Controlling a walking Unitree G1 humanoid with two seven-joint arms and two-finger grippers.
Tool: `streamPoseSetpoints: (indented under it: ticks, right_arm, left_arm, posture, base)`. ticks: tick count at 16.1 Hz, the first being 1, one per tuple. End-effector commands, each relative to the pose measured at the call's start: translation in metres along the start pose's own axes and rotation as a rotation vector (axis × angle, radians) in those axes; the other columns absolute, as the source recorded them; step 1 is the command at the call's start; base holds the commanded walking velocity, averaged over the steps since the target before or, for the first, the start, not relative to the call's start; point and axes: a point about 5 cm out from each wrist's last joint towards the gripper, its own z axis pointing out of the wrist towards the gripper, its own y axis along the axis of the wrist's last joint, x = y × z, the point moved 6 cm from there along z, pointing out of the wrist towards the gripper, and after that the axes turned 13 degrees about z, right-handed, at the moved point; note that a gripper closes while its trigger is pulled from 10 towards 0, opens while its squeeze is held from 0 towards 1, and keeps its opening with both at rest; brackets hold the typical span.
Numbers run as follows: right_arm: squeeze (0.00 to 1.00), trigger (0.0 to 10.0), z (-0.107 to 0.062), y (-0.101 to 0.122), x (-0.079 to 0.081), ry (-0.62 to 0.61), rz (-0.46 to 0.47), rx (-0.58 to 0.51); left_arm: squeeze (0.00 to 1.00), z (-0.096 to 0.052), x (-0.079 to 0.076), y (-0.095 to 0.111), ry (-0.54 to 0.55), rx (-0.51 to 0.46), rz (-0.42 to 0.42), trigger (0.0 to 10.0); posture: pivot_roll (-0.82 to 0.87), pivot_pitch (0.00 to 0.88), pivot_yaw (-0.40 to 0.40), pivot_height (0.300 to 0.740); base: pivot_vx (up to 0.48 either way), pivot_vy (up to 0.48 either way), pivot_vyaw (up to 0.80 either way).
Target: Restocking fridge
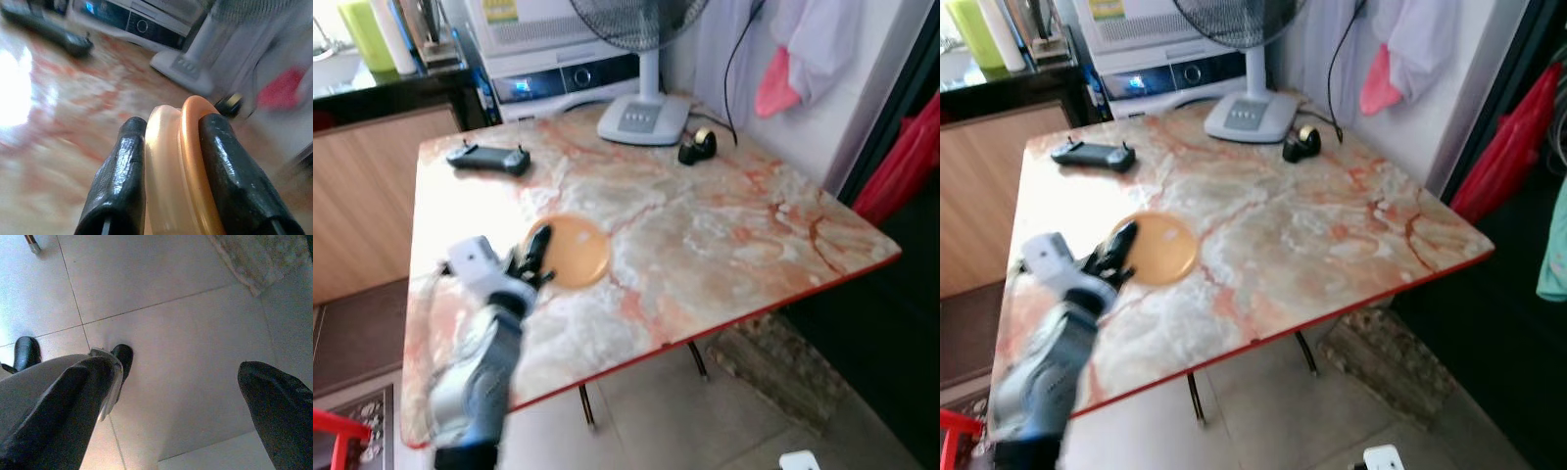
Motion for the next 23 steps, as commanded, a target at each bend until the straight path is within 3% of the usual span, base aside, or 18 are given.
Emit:
streamPoseSetpoints:
  ticks: [1, 2, 4, 10, 16, 21, 23]
  right_arm:
    - [0.0, 10.0, 0.0, -0.002, 0.0, -0.005, 0.026, -0.003]
    - [0.0, 10.0, 0.0, -0.002, 0.0, -0.004, 0.023, -0.003]
    - [0.0, 10.0, 0.0, -0.002, 0.001, -0.004, 0.024, -0.004]
    - [0.0, 10.0, 0.0, -0.003, 0.0, -0.016, 0.103, -0.008]
    - [0.0, 10.0, 0.0, -0.003, 0.0, -0.009, 0.079, 0.0]
    - [0.0, 10.0, 0.0, -0.003, 0.001, -0.003, 0.071, 0.006]
    - [0.0, 10.0, 0.0, -0.003, 0.001, 0.0, 0.064, 0.009]
  left_arm:
    - [0.0, -0.005, 0.005, 0.013, 0.001, -0.043, 0.151, 10.0]
    - [0.0, -0.006, 0.012, 0.019, 0.015, -0.063, 0.214, 10.0]
    - [0.0, -0.002, 0.022, 0.026, 0.062, -0.085, 0.224, 10.0]
    - [0.0, 0.002, 0.006, 0.026, 0.037, -0.09, 0.237, 10.0]
    - [0.0, 0.002, 0.007, 0.027, 0.041, -0.09, 0.25, 10.0]
    - [0.0, 0.006, 0.001, 0.027, 0.017, -0.087, 0.319, 10.0]
    - [0.0, 0.007, -0.002, 0.025, 0.004, -0.083, 0.353, 10.0]
  posture:
    - [-0.01, 0.0, 0.051, 0.74]
    - [0.01, 0.0, 0.045, 0.74]
    - [0.01, 0.0, 0.043, 0.74]
    - [0.0, 0.0, 0.043, 0.74]
    - [0.0, 0.0, 0.041, 0.74]
    - [0.0, 0.0, 0.044, 0.74]
    - [0.0, 0.0, 0.044, 0.74]
  base:
    - [0.0, 0.0, 0.0]
    - [0.0, 0.0, 0.0]
    - [0.0, 0.0, 0.0]
    - [0.0, 0.0, -0.34]
    - [0.0, 0.0, -0.8]
    - [0.0, 0.0, -0.8]
    - [0.0, -0.465, -0.8]
